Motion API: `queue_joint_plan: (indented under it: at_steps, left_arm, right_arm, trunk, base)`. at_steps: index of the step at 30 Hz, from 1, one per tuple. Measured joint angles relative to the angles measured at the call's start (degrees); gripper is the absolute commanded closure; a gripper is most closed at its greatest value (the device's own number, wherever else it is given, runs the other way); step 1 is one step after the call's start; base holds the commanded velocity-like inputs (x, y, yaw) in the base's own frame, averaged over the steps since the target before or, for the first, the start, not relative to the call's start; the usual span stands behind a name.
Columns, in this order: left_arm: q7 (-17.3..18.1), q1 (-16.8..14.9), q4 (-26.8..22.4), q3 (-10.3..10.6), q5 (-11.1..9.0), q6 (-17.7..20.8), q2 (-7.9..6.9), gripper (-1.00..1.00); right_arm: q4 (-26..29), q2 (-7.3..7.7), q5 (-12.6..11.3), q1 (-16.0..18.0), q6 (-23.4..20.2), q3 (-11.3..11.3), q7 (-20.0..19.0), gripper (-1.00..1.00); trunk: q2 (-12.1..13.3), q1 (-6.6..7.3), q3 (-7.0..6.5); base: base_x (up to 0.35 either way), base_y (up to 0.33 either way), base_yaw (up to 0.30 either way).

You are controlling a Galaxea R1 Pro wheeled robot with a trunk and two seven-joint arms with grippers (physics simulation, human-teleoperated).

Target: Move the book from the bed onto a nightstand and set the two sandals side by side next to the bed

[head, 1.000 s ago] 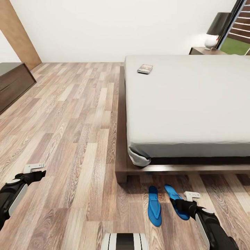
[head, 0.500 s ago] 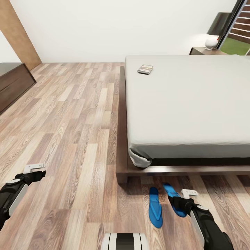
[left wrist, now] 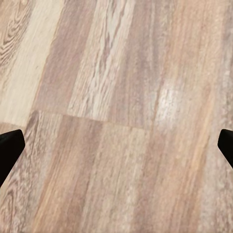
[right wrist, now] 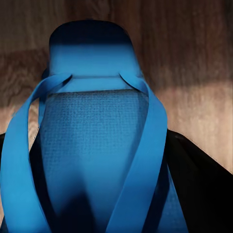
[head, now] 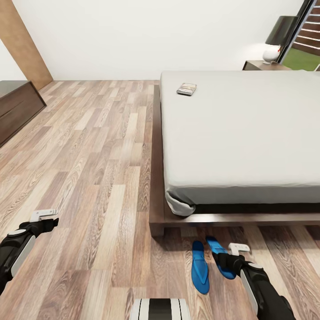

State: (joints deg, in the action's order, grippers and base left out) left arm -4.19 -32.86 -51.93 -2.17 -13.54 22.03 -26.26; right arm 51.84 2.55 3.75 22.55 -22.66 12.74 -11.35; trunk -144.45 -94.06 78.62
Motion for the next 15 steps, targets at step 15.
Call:
queue_joint_plan:
  at_steps: [15]
  left_arm:
    - [0.01,0.00,0.00,0.00,0.02,0.08,0.00,-1.00]
  right_arm:
    - [-1.39,0.04,-0.09,0.27,0.10,0.10,2.97,1.00]
  trunk:
    - [0.00,0.01,0.00]
  base:
    - [0.023,0.014,0.000]
